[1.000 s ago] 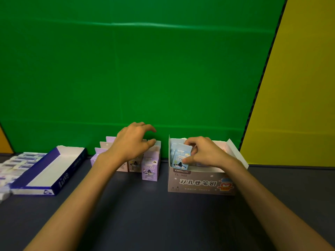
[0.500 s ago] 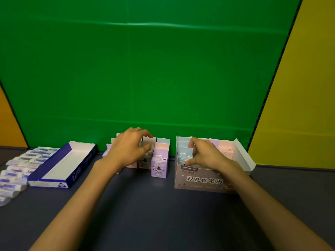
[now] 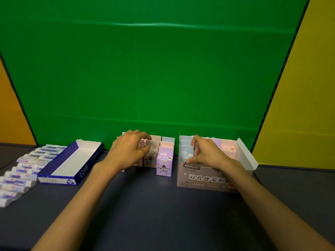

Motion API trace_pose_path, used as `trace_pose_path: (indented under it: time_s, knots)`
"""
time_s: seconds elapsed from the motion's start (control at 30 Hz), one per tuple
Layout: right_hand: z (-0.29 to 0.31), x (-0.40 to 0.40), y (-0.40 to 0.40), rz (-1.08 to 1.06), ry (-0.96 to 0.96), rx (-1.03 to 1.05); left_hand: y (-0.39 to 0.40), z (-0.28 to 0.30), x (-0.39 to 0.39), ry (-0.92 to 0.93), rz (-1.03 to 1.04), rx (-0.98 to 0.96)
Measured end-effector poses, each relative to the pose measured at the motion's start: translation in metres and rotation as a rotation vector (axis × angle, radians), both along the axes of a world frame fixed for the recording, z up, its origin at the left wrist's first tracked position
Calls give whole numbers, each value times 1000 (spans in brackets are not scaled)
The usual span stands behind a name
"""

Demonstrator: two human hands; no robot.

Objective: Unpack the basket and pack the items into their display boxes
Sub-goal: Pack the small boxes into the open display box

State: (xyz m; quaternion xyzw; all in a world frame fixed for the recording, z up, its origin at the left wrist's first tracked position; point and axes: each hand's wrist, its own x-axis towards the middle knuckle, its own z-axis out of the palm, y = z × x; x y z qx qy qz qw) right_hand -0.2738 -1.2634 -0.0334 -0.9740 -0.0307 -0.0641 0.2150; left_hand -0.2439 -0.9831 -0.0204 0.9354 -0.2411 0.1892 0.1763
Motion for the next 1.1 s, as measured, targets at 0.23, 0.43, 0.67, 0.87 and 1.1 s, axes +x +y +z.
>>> trace_pose_path:
  time_s: [0.23, 0.43, 0.67, 0.87, 1.1]
  knots:
    - [34, -10, -4, -22, -54, -142, 14, 2, 4, -6, 10, -20]
    - [57, -19, 45, 69, -301, -220, 43, 2, 11, 69, 79, 45]
    - [30, 2, 83, 129, -217, -546, 74, -13, 18, 168, 152, 177]
    - [18, 3, 90, 134, -156, -653, 89, -26, 21, 161, 134, 205]
    - [11, 3, 91, 134, -125, -707, 86, -30, 22, 99, 113, 187]
